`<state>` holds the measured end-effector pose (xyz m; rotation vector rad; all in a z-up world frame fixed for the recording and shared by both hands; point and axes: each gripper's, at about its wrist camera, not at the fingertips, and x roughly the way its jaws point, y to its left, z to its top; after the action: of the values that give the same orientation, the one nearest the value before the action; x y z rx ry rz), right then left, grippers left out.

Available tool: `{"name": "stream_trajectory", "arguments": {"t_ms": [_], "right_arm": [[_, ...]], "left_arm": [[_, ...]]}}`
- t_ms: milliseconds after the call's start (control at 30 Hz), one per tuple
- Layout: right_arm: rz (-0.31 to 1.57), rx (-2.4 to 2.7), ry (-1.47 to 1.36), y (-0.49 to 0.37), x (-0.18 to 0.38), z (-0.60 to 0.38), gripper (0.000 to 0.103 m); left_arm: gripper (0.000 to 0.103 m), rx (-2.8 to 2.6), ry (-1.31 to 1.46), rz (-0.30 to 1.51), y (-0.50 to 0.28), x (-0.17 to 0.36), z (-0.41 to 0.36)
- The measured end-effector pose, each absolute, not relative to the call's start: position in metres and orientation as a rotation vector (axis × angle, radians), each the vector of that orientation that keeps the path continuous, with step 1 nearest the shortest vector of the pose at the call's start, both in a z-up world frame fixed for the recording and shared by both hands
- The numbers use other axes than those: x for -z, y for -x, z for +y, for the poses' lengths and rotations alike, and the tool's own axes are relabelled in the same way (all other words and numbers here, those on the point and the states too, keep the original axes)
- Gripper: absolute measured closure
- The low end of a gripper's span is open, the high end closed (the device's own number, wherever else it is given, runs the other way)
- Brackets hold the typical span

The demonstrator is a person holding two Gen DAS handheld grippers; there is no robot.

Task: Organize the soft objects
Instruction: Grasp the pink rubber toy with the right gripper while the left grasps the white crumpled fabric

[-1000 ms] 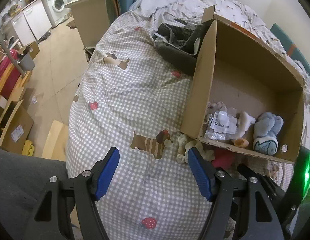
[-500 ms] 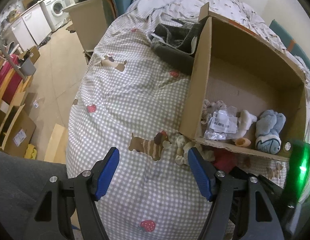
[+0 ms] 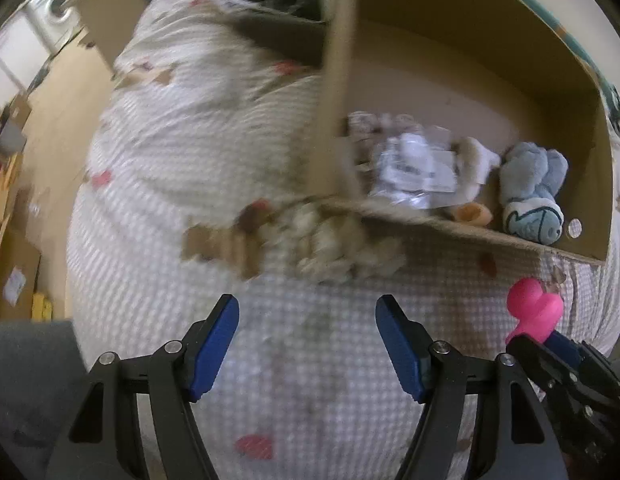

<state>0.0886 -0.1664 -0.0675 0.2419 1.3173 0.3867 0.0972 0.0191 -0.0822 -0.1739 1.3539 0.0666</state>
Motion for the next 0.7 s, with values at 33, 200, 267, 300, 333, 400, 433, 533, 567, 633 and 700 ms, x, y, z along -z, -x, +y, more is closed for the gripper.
{"name": "stream_trajectory", "arguments": {"t_ms": [33,200,267,300,333,400,433,533,567,633,700], "right_arm": [[1.318,-0.379,-0.259,-0.088,0.070,-0.170,0.054],[1.334,-0.361,-0.294,-0.089,0.082,-0.174,0.054],[1.329,-0.365,-0.298,-0.089,0.081,-0.175,0.054],[1.326,-0.366,-0.297,-0.091,0.079,-0.173,0.054],[1.322,-0.367,-0.295,-0.091,0.078,-0.173,0.054],[1.318,-0.371,-0.297,-0.091,0.077,-0.173,0.054],[1.318,-0.373,-0.296,-0.092,0.077,-0.173,0.054],[1.315,-0.377,-0.286,-0.093,0.076,-0.173,0.054],[1.315,-0.376,-0.284,-0.093,0.076,-0.172,0.054],[1.314,-0.375,-0.282,-0.093,0.077,-0.170,0.054],[1.313,-0.374,-0.283,-0.093,0.077,-0.170,0.054]], "left_arm": [[0.035,-0.064,0.147,1.338,-0.102,0.083,0.013],[0.035,-0.022,0.135,1.327,-0.116,0.088,-0.002],[0.038,-0.001,0.130,1.344,-0.122,0.090,-0.007],[0.042,0.007,0.119,1.343,-0.125,0.090,-0.010],[0.046,0.008,0.107,1.340,-0.127,0.089,-0.012],[0.056,-0.005,0.073,1.341,-0.132,0.091,-0.015],[0.063,-0.007,0.071,1.343,-0.135,0.092,-0.018],[0.080,-0.027,0.077,1.329,-0.140,0.094,-0.019],[0.082,-0.029,0.079,1.331,-0.140,0.094,-0.019],[0.086,-0.032,0.080,1.338,-0.140,0.096,-0.017],[0.088,-0.032,0.090,1.342,-0.136,0.097,-0.009]]}}
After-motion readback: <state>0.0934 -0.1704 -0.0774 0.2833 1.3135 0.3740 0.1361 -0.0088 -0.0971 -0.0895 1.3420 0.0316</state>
